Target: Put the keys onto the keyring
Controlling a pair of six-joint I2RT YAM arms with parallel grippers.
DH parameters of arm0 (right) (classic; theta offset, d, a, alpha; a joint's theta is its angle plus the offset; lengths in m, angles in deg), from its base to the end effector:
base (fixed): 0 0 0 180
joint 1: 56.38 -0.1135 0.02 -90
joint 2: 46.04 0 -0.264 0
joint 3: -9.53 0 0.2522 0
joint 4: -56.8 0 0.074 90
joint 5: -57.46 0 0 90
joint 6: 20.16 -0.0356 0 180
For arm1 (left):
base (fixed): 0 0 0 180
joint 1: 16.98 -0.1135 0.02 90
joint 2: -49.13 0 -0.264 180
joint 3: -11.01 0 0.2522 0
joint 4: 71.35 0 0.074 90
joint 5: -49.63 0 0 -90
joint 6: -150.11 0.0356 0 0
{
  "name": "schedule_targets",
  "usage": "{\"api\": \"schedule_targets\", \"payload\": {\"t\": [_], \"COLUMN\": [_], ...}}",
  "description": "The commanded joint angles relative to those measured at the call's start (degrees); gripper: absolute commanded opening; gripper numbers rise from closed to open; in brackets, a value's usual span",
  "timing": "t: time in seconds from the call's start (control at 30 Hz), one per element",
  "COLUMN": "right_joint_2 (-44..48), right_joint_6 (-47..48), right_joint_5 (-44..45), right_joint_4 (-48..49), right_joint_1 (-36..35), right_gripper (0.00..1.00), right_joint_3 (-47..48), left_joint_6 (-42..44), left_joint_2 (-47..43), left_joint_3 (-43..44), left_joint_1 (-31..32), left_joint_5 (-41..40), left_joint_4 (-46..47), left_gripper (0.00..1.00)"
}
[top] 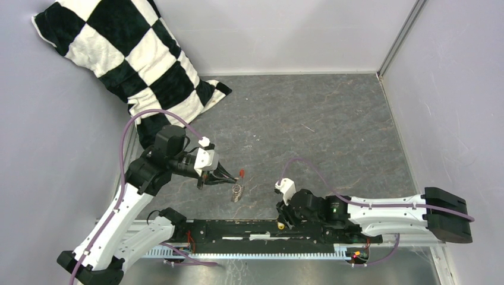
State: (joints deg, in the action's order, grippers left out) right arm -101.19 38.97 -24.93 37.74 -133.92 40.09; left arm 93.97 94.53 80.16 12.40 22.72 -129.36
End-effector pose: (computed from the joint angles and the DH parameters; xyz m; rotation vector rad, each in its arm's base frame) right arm 0.0429 0.1723 0.1498 -0.9103 2.2870 0.7586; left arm 0.1064 -0.0963 0.3523 1.5147 1.2889 -1.1213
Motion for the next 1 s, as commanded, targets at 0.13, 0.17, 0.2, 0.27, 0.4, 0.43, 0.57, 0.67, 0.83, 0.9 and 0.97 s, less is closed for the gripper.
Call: {"api": "schedule_targets", "payload": {"t": [0.13, 0.17, 0.2, 0.27, 0.4, 0.43, 0.57, 0.67, 0.83, 0.9, 0.97], "right_joint_2": [-2.5, -2.66, -2.97, -3.49, -4.36, -4.66, -5.98, -6.7, -9.39, -10.03, -10.45], "right_joint_6": [-0.56, -0.43, -0.35, -0.29, -0.04, -0.01, -0.02, -0.23, -0.04, 0.11, 0.53], "right_joint_5": [3.69, 3.99, 4.03, 4.25, 4.78, 4.84, 5.71, 6.93, 8.2, 8.7, 8.95], "right_joint_4": [1.3, 1.15, 1.23, 1.43, 1.84, 1.82, 0.93, 1.05, -0.23, -0.12, 0.2], "right_joint_1": [-0.36, -0.33, -0.33, -0.26, -0.37, -0.33, -0.31, -0.31, -0.29, -0.29, -0.32], "right_gripper": [0.45, 0.44, 0.42, 0.38, 0.35, 0.35, 0.33, 0.31, 0.27, 0.23, 0.18], "right_joint_3": [3.33, 3.56, 3.59, 3.68, 3.94, 4.15, 5.14, 5.74, 7.72, 8.05, 8.2], "left_joint_6": [-2.05, -2.12, -2.14, -2.14, -2.05, -2.05, -1.85, -1.88, -1.88, -1.88, -1.88], "left_joint_2": [-1.37, -1.42, -1.39, -1.5, -1.72, -1.81, -2.15, -2.3, -2.43, -2.51, -2.57], "left_joint_3": [0.42, 0.41, 0.41, 0.35, 0.16, 0.11, -0.11, -0.11, -0.03, -0.03, -0.11], "left_joint_1": [0.11, 0.06, 0.06, 0.06, 0.11, 0.09, 0.06, 0.06, 0.11, 0.08, 0.08], "left_joint_5": [0.89, 0.87, 0.9, 0.89, 0.88, 0.85, 0.81, 0.72, 0.56, 0.5, 0.5], "left_joint_4": [1.01, 1.01, 1.0, 0.97, 1.0, 1.01, 1.04, 0.97, 1.09, 1.05, 1.09], "left_gripper": [0.02, 0.02, 0.02, 0.02, 0.02, 0.02, 0.02, 0.02, 0.02, 0.02, 0.02]}}
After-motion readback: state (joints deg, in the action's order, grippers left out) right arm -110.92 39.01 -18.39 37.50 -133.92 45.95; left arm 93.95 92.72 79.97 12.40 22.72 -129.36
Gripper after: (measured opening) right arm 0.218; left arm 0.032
